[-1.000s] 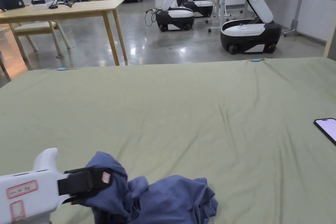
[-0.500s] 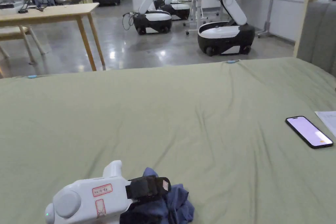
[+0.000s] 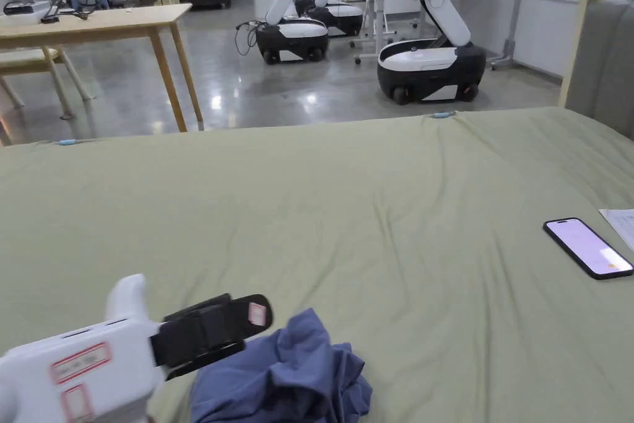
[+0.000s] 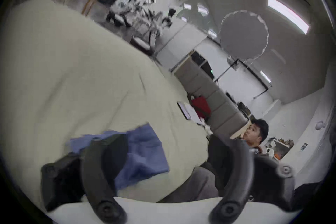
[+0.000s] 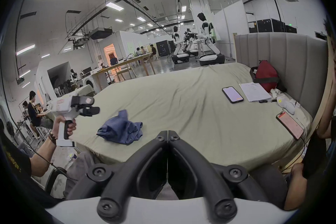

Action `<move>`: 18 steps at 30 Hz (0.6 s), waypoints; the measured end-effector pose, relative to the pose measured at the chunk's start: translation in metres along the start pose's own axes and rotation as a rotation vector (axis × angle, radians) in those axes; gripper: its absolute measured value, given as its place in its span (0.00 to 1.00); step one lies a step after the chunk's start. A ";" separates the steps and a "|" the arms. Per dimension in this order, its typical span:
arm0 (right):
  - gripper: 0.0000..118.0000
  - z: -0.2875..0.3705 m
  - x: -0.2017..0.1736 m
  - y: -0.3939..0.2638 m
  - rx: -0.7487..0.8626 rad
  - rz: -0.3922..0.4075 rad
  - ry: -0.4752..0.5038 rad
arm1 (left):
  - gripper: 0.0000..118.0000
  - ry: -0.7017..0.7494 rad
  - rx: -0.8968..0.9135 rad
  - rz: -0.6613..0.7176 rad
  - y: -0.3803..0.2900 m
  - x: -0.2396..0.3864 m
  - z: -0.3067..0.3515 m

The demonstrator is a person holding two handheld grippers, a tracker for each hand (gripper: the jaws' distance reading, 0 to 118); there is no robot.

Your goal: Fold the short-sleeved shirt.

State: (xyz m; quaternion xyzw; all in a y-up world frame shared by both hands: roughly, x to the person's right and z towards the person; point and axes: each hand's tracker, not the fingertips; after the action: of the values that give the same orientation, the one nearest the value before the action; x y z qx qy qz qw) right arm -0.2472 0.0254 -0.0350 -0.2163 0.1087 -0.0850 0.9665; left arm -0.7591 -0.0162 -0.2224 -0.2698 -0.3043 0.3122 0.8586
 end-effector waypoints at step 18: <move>0.00 -0.006 -0.018 0.008 0.004 0.044 0.048 | 0.04 0.034 -0.176 0.008 -0.028 -0.007 -0.075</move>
State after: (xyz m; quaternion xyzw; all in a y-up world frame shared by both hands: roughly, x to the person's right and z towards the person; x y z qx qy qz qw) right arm -0.2648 0.0343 -0.0406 -0.2100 0.1365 -0.0691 0.9657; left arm -0.7013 -0.0596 -0.2568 -0.3505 -0.3147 0.2830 0.8355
